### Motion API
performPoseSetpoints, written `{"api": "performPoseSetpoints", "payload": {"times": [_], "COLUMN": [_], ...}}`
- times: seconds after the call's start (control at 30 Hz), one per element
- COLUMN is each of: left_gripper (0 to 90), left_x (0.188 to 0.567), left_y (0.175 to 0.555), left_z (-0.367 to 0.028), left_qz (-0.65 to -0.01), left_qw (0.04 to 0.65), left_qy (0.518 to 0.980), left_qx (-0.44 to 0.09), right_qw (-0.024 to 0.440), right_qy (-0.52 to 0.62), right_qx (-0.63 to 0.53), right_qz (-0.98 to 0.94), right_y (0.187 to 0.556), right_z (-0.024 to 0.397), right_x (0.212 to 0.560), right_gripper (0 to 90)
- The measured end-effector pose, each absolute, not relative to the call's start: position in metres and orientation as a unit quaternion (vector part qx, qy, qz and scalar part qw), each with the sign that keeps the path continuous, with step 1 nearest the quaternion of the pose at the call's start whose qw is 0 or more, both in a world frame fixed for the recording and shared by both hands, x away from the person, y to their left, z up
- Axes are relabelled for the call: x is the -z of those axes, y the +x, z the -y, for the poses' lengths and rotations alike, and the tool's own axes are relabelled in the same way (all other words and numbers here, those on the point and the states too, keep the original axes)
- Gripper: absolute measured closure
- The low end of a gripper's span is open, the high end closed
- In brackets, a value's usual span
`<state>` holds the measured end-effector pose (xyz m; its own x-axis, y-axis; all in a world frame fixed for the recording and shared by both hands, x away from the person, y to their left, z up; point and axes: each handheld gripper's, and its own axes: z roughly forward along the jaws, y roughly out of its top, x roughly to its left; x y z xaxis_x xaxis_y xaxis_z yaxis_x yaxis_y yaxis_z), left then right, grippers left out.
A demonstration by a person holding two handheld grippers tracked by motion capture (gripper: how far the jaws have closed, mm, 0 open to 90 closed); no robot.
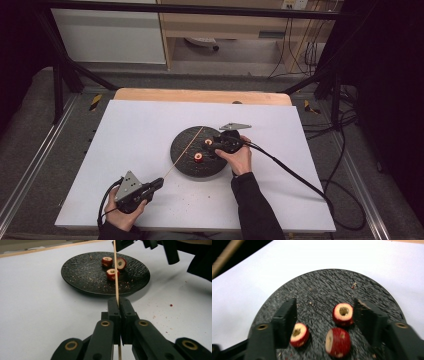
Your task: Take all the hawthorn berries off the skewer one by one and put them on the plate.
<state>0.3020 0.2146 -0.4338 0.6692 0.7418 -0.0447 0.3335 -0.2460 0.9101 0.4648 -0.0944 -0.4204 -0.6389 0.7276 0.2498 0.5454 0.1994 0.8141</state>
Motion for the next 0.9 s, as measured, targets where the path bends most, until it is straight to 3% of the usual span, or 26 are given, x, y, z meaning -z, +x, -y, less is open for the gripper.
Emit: {"api": "performPoseSetpoints", "payload": {"times": [0.23,0.43,0.9], "left_gripper": [88.3,88.3,88.3], "left_x": [0.434,0.434,0.426], "left_y": [0.303,0.304,0.314], "left_z": [-0.215,-0.214,-0.209], "left_qz": [-0.355,-0.356,-0.363], "left_qw": [0.501,0.497,0.484], "left_qy": [0.763,0.767,0.775], "left_qx": [-0.201,-0.196,-0.186], "right_qw": [0.095,0.096,0.125], "right_qy": [0.396,0.383,0.379], "right_qx": [-0.483,-0.485,-0.463], "right_qz": [-0.775,-0.781,-0.792], "right_y": [0.446,0.428,0.394], "right_z": [0.116,0.139,0.192], "right_x": [0.414,0.415,0.435], "right_gripper": [18.7,11.3,6.2]}}
